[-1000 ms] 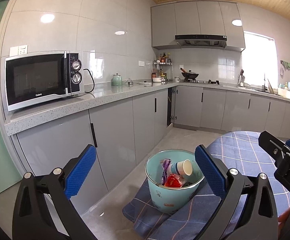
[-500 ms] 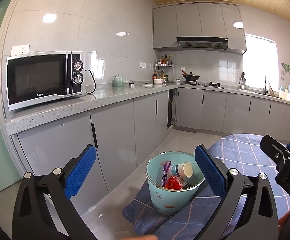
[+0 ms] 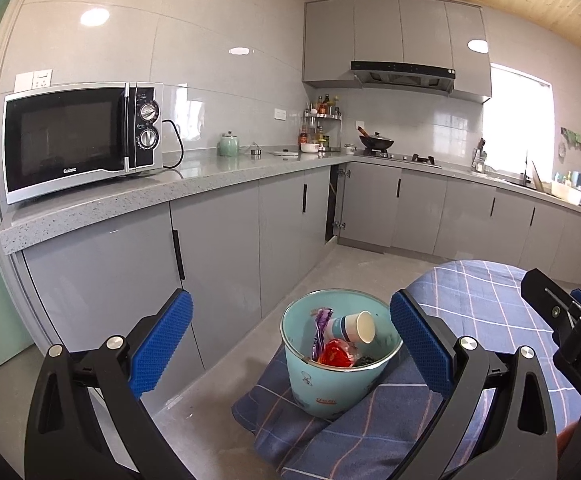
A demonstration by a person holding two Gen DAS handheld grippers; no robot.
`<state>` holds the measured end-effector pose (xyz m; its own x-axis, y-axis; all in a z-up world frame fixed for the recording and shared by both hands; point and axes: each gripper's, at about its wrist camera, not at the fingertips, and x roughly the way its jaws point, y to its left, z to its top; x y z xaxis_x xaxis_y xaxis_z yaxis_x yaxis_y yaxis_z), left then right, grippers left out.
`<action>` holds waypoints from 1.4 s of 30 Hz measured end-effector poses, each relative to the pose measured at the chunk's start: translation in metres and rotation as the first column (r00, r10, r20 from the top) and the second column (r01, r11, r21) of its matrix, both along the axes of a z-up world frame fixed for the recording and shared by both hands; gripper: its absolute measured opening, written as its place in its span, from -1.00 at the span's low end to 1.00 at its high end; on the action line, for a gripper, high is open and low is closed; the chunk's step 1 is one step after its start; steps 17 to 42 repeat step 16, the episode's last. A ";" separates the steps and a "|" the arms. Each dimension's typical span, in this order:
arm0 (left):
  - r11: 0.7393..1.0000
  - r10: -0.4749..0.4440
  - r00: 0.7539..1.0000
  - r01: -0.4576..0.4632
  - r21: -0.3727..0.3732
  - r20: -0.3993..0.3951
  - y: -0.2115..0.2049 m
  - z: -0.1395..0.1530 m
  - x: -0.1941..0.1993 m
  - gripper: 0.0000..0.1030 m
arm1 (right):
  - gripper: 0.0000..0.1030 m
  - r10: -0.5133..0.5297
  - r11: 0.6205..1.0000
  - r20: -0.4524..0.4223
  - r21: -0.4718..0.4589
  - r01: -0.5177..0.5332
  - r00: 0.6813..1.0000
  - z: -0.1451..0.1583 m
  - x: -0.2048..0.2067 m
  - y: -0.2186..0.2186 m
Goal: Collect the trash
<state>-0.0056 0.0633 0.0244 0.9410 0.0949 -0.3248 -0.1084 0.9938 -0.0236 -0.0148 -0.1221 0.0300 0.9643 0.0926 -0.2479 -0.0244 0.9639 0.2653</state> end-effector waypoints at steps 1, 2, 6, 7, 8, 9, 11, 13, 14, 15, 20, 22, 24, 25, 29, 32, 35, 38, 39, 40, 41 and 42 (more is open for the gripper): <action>1.000 0.002 1.000 -0.002 0.002 0.000 0.000 0.000 0.000 0.89 | 0.79 0.000 1.000 -0.002 -0.001 0.000 1.000 0.000 0.000 0.000; 1.000 0.004 1.000 -0.004 0.008 -0.001 -0.001 0.000 0.001 0.89 | 0.79 0.000 1.000 -0.004 -0.002 0.000 1.000 -0.001 0.001 0.001; 0.999 0.030 1.000 -0.030 0.027 0.002 -0.001 0.000 0.002 0.89 | 0.79 -0.002 1.000 -0.012 -0.002 0.002 1.000 -0.003 0.003 0.000; 0.999 0.035 0.999 -0.035 0.029 0.002 -0.001 0.000 0.002 0.89 | 0.79 -0.002 1.000 -0.013 -0.001 0.002 1.000 -0.004 0.003 -0.001; 0.999 0.040 0.999 -0.040 0.030 0.000 0.000 0.000 0.003 0.89 | 0.79 -0.003 1.000 -0.014 0.001 0.003 1.000 -0.004 0.003 -0.001; 0.999 0.046 0.999 -0.046 0.026 -0.004 0.001 0.000 0.003 0.89 | 0.79 -0.004 1.000 -0.015 0.001 0.004 1.000 -0.004 0.003 -0.002; 0.999 0.039 0.999 -0.039 0.016 -0.007 0.002 0.000 0.004 0.89 | 0.79 -0.006 1.000 -0.016 0.001 0.007 1.000 -0.005 0.003 -0.002; 1.000 0.023 1.000 -0.023 0.009 -0.011 0.001 -0.001 0.004 0.89 | 0.79 -0.006 1.000 -0.016 0.002 0.006 1.000 -0.005 0.003 -0.003; 1.000 0.015 1.000 -0.015 0.007 -0.013 0.001 -0.001 0.005 0.89 | 0.79 -0.008 1.000 -0.016 0.001 0.008 1.000 -0.005 0.003 -0.003; 1.000 0.005 1.000 -0.005 0.004 -0.015 0.001 -0.001 0.005 0.89 | 0.79 -0.009 1.000 -0.015 0.000 0.009 1.000 -0.005 0.003 -0.003; 1.000 -0.001 1.000 0.001 0.001 -0.017 0.000 -0.002 0.006 0.89 | 0.80 -0.011 1.000 -0.016 0.000 0.011 1.000 -0.006 0.004 -0.004; 1.000 -0.001 1.000 0.001 0.001 -0.017 0.000 -0.002 0.006 0.89 | 0.80 -0.011 1.000 -0.016 0.000 0.011 1.000 -0.006 0.004 -0.004; 1.000 -0.001 1.000 0.001 0.001 -0.017 0.000 -0.002 0.006 0.89 | 0.80 -0.011 1.000 -0.016 0.000 0.011 1.000 -0.006 0.004 -0.004; 1.000 -0.001 1.000 0.001 0.001 -0.017 0.000 -0.002 0.006 0.89 | 0.80 -0.011 1.000 -0.016 0.000 0.011 1.000 -0.006 0.004 -0.004; 1.000 -0.001 1.000 0.001 0.001 -0.017 0.000 -0.002 0.006 0.89 | 0.80 -0.011 1.000 -0.016 0.000 0.011 1.000 -0.006 0.004 -0.004; 1.000 -0.001 1.000 0.001 0.001 -0.017 0.000 -0.002 0.006 0.89 | 0.80 -0.011 1.000 -0.016 0.000 0.011 1.000 -0.006 0.004 -0.004; 1.000 -0.001 1.000 0.001 0.001 -0.017 0.000 -0.002 0.006 0.89 | 0.80 -0.011 1.000 -0.016 0.000 0.011 1.000 -0.006 0.004 -0.004; 1.000 -0.001 1.000 0.001 0.001 -0.017 0.000 -0.002 0.006 0.89 | 0.80 -0.011 1.000 -0.016 0.000 0.011 1.000 -0.006 0.004 -0.004; 1.000 -0.001 1.000 0.001 0.001 -0.017 0.000 -0.002 0.006 0.89 | 0.80 -0.011 1.000 -0.016 0.000 0.011 1.000 -0.006 0.004 -0.004; 1.000 -0.001 1.000 0.001 0.001 -0.017 0.000 -0.002 0.006 0.89 | 0.80 -0.011 1.000 -0.016 0.000 0.011 1.000 -0.006 0.004 -0.004; 1.000 -0.001 1.000 0.001 0.001 -0.017 0.000 -0.002 0.006 0.89 | 0.80 -0.011 1.000 -0.016 0.000 0.011 1.000 -0.006 0.004 -0.004; 1.000 -0.001 1.000 0.001 0.001 -0.017 0.000 -0.002 0.006 0.89 | 0.80 -0.011 1.000 -0.016 0.000 0.011 1.000 -0.006 0.004 -0.004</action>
